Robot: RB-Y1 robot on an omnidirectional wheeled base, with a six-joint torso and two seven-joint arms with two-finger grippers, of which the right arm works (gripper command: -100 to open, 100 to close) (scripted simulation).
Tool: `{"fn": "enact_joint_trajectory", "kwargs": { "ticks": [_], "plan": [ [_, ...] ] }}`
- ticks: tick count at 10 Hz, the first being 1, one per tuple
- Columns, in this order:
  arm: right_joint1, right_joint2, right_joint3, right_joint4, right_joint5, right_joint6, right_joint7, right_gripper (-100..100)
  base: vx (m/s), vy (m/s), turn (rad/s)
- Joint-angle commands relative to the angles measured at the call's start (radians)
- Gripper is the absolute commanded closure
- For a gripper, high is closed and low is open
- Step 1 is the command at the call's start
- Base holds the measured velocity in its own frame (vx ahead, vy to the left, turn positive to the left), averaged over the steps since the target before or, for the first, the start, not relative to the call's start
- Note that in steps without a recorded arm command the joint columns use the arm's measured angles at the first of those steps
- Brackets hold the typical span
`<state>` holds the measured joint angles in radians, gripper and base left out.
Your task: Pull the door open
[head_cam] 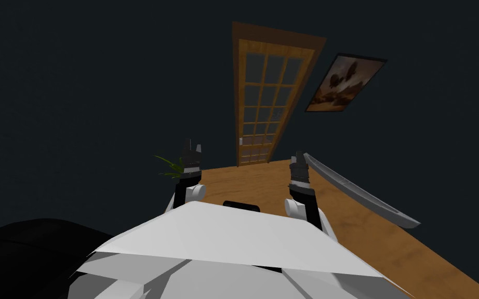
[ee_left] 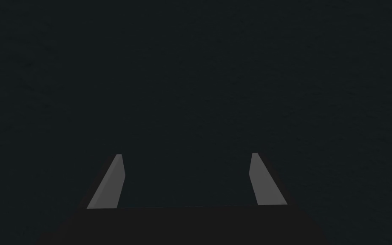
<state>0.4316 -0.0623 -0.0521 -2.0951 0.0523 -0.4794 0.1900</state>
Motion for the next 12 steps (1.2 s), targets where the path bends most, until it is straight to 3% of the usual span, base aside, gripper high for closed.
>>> {"fn": "enact_joint_trajectory", "kwargs": {
  "ticks": [1,12],
  "plan": [
    [-0.014,-0.004,-0.012,0.042,0.012,-0.013,0.032,-100,0.093,0.041,0.064],
    [-0.075,-0.025,-0.094,0.292,0.100,-0.093,0.246,-100,0.106,0.040,0.082]
  ]
}}
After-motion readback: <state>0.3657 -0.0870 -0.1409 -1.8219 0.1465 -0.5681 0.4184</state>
